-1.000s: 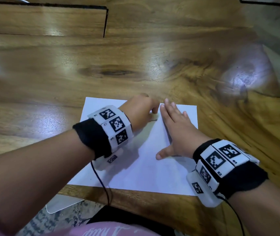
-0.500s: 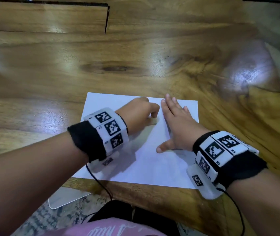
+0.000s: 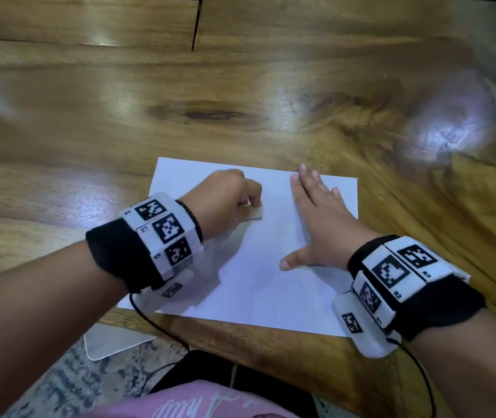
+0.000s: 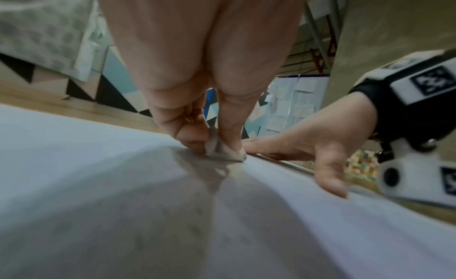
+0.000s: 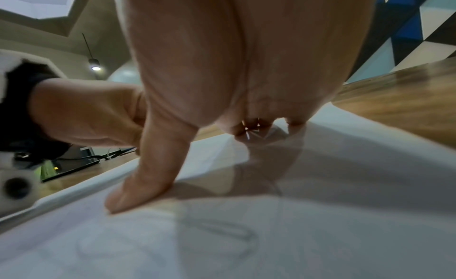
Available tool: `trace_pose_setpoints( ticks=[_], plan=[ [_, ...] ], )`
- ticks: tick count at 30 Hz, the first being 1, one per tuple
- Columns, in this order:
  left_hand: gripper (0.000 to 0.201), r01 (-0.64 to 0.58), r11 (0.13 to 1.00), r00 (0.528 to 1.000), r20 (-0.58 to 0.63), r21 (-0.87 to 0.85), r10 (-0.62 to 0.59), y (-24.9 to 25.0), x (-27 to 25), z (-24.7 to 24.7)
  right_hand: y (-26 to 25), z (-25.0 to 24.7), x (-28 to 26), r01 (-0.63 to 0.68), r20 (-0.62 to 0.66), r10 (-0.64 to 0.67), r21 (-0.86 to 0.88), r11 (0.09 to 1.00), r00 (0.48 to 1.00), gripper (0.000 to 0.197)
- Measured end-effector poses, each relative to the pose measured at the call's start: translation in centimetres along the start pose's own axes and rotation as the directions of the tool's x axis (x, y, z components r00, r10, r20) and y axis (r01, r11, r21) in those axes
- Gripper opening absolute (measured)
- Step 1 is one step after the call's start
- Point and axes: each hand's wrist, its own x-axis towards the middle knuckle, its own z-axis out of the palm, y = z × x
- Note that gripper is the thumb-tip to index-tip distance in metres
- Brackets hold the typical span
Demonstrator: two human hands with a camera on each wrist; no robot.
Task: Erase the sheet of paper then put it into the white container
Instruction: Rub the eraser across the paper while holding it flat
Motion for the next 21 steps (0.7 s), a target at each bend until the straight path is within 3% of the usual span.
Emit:
trace_pose_setpoints(
  ticks=[4,6,8,10,15,18,21],
  plan=[
    [0.014,-0.127,0.992,0.987,0.099,-0.029,0.129,-0.2,-4.9,1.0,0.0,-0.1,-0.1,0.000,0.013,0.000,0.003,1.000,1.000,0.137],
    [0.015,-0.097,0.993,0.982,0.156,-0.065,0.106,-0.5,-6.8,1.3,-0.1,-0.1,-0.1,-0.001,0.013,0.001,-0.005,1.000,1.000,0.138],
    [0.013,-0.100,0.994,0.975,0.197,-0.044,0.106,-0.6,-6.7,1.0,-0.1,-0.1,-0.1,-0.004,0.011,0.004,-0.003,1.000,1.000,0.138],
    [0.025,-0.147,0.989,0.978,0.150,-0.015,0.148,-0.3,-4.9,0.9,-0.1,-0.1,-0.1,-0.005,0.012,0.005,-0.005,1.000,1.000,0.137],
    [0.012,-0.054,0.999,0.993,0.104,0.003,0.053,1.7,0.1,0.8,-0.2,-0.2,-0.1,-0.002,0.004,0.002,0.005,1.000,1.000,0.138],
    [0.013,-0.155,0.987,0.977,0.145,-0.039,0.159,1.5,-2.7,1.5,-0.1,-0.1,-0.1,-0.003,0.003,0.003,-0.001,1.000,1.000,0.139],
    [0.012,-0.155,0.985,0.944,0.283,-0.078,0.171,1.0,-6.6,2.2,-0.1,-0.1,-0.1,-0.005,0.005,0.005,-0.011,1.000,1.000,0.138]
  ],
)
